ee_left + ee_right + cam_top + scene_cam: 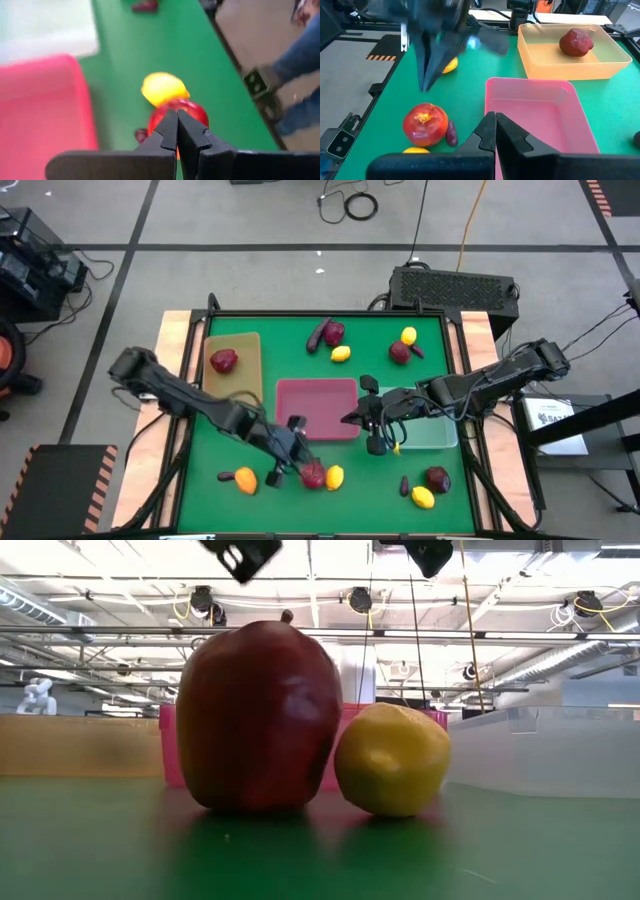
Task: Sort produce into baskets
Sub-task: Put the red apple into the orange bin
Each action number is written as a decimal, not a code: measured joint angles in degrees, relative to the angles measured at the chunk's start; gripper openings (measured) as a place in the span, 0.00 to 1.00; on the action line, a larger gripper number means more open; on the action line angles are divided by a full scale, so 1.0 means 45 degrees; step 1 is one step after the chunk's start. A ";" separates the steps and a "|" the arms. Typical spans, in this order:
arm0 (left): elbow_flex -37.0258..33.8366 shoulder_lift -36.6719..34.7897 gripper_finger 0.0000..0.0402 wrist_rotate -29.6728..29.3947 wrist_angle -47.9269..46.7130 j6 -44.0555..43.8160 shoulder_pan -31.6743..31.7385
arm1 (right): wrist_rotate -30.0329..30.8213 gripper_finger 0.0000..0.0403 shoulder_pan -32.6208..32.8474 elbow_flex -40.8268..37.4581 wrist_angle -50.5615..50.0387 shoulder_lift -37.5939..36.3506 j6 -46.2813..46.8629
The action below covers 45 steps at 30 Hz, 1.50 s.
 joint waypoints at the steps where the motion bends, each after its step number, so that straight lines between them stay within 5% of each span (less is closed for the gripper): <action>1: 0.0000 -0.0501 0.00 -0.0021 -0.0331 -0.0009 0.0105 | 0.0000 0.00 0.0000 0.0000 0.0000 0.0000 0.0000; 8: 0.0015 -0.3886 0.00 -0.1831 -0.2353 -0.0642 0.1136 | 0.0000 0.00 -0.0190 0.0005 0.0047 0.0000 0.0000; 13: 0.0015 -0.4672 0.00 -0.2248 -0.2945 -0.0646 0.1258 | -0.0015 0.00 -0.0352 0.0010 0.0128 0.0000 0.0005; 28: -0.0209 -0.0037 0.00 0.0984 -0.0409 0.0044 -0.0240 | -0.0054 0.00 -0.0355 0.0010 0.0087 0.0000 0.0020; 38: -0.0209 0.2128 0.04 0.1334 0.2660 0.0374 -0.0628 | -0.0160 0.00 -0.0296 0.0010 -0.0107 0.0000 0.0724; 45: -0.0209 0.2151 0.14 -0.0042 0.2945 0.0438 -0.0604 | -0.0486 0.00 -0.0116 0.0010 -0.0616 0.0000 0.0729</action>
